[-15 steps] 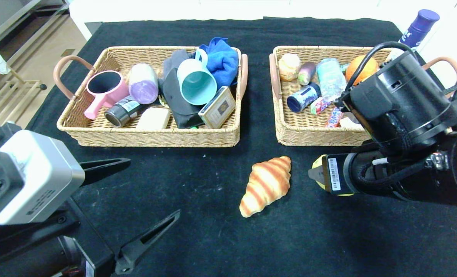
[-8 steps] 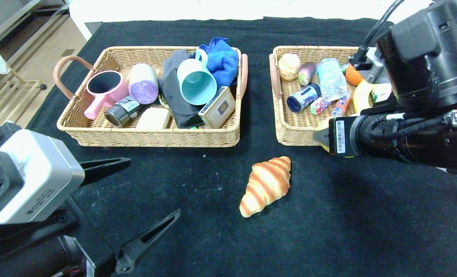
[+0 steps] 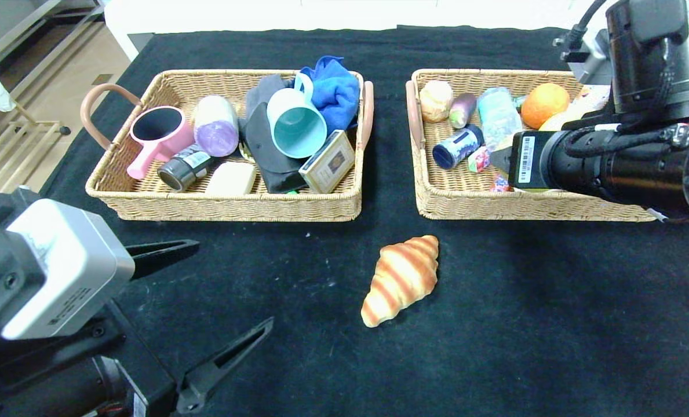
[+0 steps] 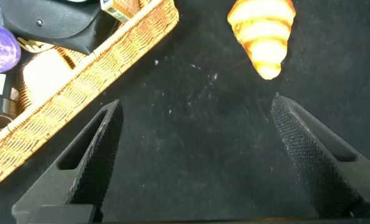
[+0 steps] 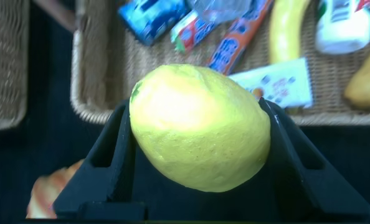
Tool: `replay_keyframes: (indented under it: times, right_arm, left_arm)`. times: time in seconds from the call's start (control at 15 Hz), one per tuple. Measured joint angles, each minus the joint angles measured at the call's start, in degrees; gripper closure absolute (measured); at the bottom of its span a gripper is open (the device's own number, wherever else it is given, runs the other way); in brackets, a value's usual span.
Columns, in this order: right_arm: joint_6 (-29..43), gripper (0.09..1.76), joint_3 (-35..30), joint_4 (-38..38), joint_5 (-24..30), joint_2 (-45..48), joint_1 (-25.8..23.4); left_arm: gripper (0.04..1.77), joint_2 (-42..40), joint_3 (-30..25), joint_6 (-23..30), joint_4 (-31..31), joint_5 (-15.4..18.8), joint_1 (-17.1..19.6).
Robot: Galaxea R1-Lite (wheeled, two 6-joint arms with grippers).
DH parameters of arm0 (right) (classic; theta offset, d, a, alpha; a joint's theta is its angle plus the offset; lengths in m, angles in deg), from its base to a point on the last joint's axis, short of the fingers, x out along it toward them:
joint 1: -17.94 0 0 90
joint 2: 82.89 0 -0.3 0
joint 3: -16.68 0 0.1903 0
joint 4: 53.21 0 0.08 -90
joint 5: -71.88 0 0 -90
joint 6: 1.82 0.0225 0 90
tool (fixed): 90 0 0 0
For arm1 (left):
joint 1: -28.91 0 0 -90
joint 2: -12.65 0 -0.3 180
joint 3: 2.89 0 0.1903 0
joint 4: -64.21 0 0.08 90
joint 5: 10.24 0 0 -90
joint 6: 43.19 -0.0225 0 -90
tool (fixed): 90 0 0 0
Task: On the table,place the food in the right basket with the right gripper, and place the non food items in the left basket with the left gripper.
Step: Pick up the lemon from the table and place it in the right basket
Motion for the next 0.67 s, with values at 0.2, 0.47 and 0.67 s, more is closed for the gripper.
replay_keyframes:
  times: [0.2,0.47,0.67]
  right_arm:
    - [-2.65,0.61,-2.06,6.6,0.09,-0.09,-3.5]
    - [-6.58,0.61,-4.92,16.99,0.0,-0.99,-6.03]
    - [-8.68,0.61,-6.01,21.97,0.0,-2.1,-7.85]
  left_arm:
    - [0.09,0.37,-0.11,0.0,0.05,0.02,-0.05]
    - [0.09,0.8,-0.27,0.0,0.22,0.02,-0.05]
    - [0.09,0.91,-0.3,-0.02,0.33,0.02,-0.05]
